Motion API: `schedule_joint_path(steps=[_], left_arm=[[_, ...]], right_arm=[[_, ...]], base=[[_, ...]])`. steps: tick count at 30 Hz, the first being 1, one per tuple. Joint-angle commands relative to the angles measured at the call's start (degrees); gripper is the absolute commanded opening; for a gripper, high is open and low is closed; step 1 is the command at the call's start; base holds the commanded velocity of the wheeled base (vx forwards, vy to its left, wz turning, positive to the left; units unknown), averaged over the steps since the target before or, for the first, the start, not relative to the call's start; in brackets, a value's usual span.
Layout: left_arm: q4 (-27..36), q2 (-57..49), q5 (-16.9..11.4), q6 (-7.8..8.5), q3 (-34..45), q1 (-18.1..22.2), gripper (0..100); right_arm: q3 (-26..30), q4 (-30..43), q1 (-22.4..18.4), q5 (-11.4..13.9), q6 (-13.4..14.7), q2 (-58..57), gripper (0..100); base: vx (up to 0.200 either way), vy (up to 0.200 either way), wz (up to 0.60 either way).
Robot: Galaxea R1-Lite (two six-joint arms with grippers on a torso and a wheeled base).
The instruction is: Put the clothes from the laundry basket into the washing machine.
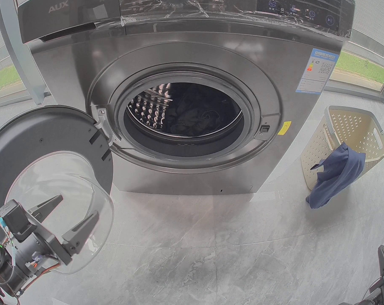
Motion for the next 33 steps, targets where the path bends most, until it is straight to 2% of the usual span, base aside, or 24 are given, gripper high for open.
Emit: schedule_joint_path(steps=[1, 6, 7, 8, 9, 11, 12, 13, 14, 16, 17, 19, 21, 22, 23, 24, 26, 29, 33], left_arm=[[4.0, -10.7, -0.1, 0.53, 3.2, 4.4, 100], [9.2, -17.7, -0.3, 0.88, 5.5, 9.5, 100], [11.5, -21.0, -0.6, 1.32, 6.3, 12.1, 100], [11.5, -21.0, -0.6, 1.32, 6.3, 12.1, 100], [15.7, -24.8, -0.8, 1.41, 6.3, 15.3, 100], [17.8, -26.8, -0.8, 1.59, 6.3, 17.2, 100], [20.1, -29.9, -0.9, 1.68, 6.3, 20.2, 100], [20.5, -30.5, -0.9, 1.68, 6.3, 20.8, 100], [22.8, -34.3, -1.5, 2.03, 6.3, 23.6, 100], [26.6, -40.2, -3.9, 3.08, 6.3, 26.9, 100], [26.9, -40.7, -4.1, 3.08, 6.3, 27.2, 100], [35.4, -49.7, -9.3, 5.37, 6.3, 32.9, 100], [44.2, -57.6, -13.4, 7.04, 6.3, 35.9, 100], [46.8, -58.9, -13.9, 7.56, 6.3, 36.3, 100], [53.5, -60.9, -13.6, 7.92, 6.3, 35.6, 100], [56.4, -61.0, -12.6, 7.65, 5.3, 35.0, 100], [54.1, -61.2, -11.6, 5.98, 5.6, 34.9, 100], [52.6, -61.2, -11.7, 6.42, 6.3, 34.9, 100], [52.6, -61.2, -12.0, 5.63, 6.2, 34.8, 100]], right_arm=[[1.0, 0.0, 0.0, 0.0, 0.0, -0.8, 0], [1.0, 0.0, 0.0, 0.0, 0.0, -0.8, 0], [1.0, 0.0, 0.0, 0.0, 0.0, -0.8, 0], [1.0, 0.0, 0.0, 0.0, 0.0, -0.8, 0], [1.0, 0.0, 0.0, 0.0, 0.0, -0.8, 0], [1.0, 0.0, 0.0, 0.0, 0.0, -0.8, 0], [1.0, 0.0, 0.0, 0.0, 0.0, -0.8, 0], [1.0, 0.0, 0.0, 0.0, 0.0, -0.8, 0], [1.0, 0.0, 0.0, 0.0, 0.0, -0.8, 0], [1.0, 0.0, 0.0, 0.0, 0.0, -0.8, 0], [1.0, 0.0, 0.0, 0.0, 0.0, -0.8, 0], [1.0, 0.0, 0.0, 0.0, 0.0, -0.8, 0], [1.0, 0.0, 0.0, 0.0, 0.0, -0.8, 0], [1.0, 0.0, 0.0, 0.0, 0.0, -0.8, 0], [1.0, 0.0, 0.0, 0.0, 0.0, -0.8, 0], [1.0, 0.0, 0.0, 0.0, 0.0, -0.8, 0], [1.0, 0.0, 0.0, 0.0, 0.0, -0.8, 0], [1.0, 0.0, 0.0, 0.0, 0.0, -0.8, 0], [1.0, 0.0, 0.0, 0.0, 0.0, -0.8, 0]], base=[[-0.2, 0.0, 0.0], [0.0, 0.0, 0.0], [0.0, 0.0, 0.0], [0.0, 0.0, 0.0], [0.0, 0.0, 0.0], [0.0, 0.0, 0.0], [0.0, 0.0, 0.0], [0.0, 0.0, 0.0], [0.0, 0.0, 0.0], [0.0, 0.0, 0.0], [0.0, 0.0, 0.0], [0.0, 0.0, 0.0], [0.0, 0.0, 0.0], [0.0, 0.0, 0.0], [0.0, 0.0, 0.0], [0.0, 0.0, 0.0], [0.0, 0.0, 0.0], [0.0, 0.0, 0.0], [0.0, 0.0, 0.0]])
